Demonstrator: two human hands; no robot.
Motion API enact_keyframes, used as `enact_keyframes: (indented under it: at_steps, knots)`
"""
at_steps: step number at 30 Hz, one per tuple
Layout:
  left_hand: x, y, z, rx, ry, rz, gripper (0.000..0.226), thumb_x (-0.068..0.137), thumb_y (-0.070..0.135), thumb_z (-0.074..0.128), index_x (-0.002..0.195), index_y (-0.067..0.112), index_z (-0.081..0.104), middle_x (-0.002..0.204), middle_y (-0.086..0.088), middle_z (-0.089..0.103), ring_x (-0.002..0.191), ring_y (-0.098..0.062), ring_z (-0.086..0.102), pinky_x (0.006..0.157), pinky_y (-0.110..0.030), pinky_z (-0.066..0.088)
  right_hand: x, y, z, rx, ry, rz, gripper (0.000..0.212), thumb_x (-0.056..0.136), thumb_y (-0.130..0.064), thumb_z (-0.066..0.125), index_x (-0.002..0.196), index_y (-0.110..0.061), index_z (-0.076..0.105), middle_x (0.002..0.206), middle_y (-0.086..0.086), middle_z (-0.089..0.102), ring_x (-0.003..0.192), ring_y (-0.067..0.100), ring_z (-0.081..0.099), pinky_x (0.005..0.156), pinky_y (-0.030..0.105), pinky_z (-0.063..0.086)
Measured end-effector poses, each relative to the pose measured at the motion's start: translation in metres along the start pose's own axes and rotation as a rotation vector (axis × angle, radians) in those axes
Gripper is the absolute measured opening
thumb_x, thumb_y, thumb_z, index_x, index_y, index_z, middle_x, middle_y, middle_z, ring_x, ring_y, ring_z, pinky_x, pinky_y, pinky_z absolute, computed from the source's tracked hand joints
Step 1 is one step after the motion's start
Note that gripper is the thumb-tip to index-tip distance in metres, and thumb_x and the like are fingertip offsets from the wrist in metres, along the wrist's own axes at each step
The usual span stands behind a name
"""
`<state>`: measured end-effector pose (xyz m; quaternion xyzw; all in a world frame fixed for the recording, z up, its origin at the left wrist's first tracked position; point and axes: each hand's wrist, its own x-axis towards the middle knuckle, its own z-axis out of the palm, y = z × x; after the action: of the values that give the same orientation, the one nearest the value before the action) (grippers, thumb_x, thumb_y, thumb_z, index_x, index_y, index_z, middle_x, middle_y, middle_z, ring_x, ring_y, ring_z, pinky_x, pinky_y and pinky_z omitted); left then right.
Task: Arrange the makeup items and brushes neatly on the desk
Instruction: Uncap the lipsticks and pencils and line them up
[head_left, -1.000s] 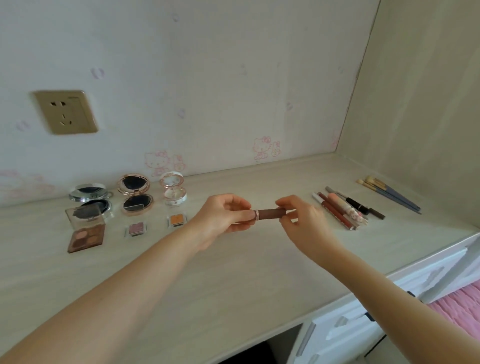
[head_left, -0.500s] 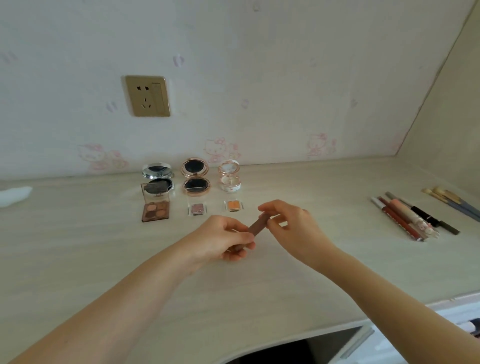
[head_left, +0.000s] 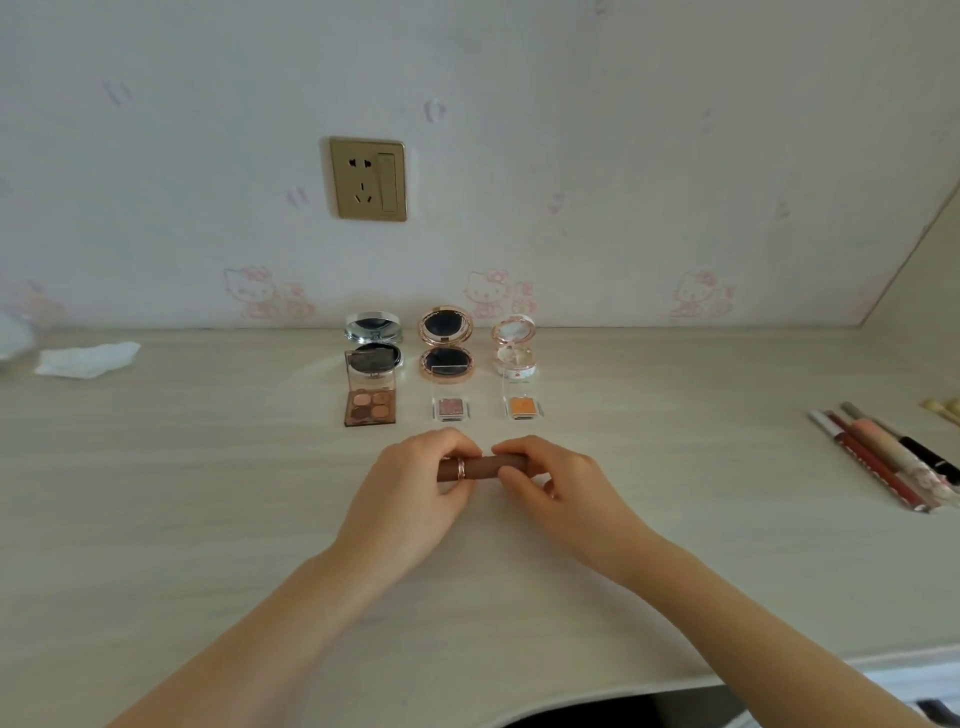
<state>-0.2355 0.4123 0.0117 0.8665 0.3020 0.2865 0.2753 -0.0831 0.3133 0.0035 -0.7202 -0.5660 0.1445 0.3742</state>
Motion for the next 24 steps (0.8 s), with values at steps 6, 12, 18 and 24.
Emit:
enact_keyframes:
  at_steps: [6,12,18,24]
  knots:
    - [-0.004,-0.005,0.0027,0.115,0.142,0.22,0.026,0.075,0.002,0.073,0.096,0.017,0.069,0.092,0.008,0.065,0.087,-0.015,0.06,0.074,-0.033,0.051,0.0044,-0.0022,0.0086,0.155,0.038,0.067,0.013,0.092,-0.028,0.056,0.09,-0.03,0.069,0.079,-0.015,0.069,0.078,0.002,0.06,0.064,0.012,0.042]
    - [-0.0065,-0.0061,0.0066,0.168,0.149,0.228,0.026,0.078,0.01,0.075,0.103,0.013,0.069,0.096,0.001,0.066,0.089,-0.02,0.064,0.073,-0.036,0.054,0.004,-0.004,0.0083,0.362,0.202,0.091,0.011,0.09,-0.025,0.063,0.083,-0.025,0.071,0.071,-0.01,0.071,0.075,0.002,0.064,0.066,0.015,0.042]
    - [-0.0096,-0.0017,0.0053,0.238,0.105,0.265,0.027,0.083,0.009,0.069,0.109,0.01,0.06,0.096,-0.002,0.062,0.085,-0.02,0.061,0.068,-0.026,0.047,-0.0006,-0.0048,0.0063,0.405,0.183,0.023,0.012,0.09,-0.018,0.062,0.088,-0.026,0.07,0.077,-0.007,0.073,0.078,0.008,0.068,0.077,0.034,0.051]
    - [-0.0096,0.0007,0.0049,0.326,-0.004,0.33,0.015,0.094,0.017,0.054,0.106,0.008,0.057,0.092,-0.002,0.054,0.083,-0.02,0.049,0.071,-0.03,0.042,-0.005,-0.0046,0.0084,0.379,0.209,-0.052,0.018,0.09,-0.015,0.062,0.095,-0.031,0.067,0.091,-0.013,0.07,0.084,0.013,0.067,0.078,0.039,0.053]
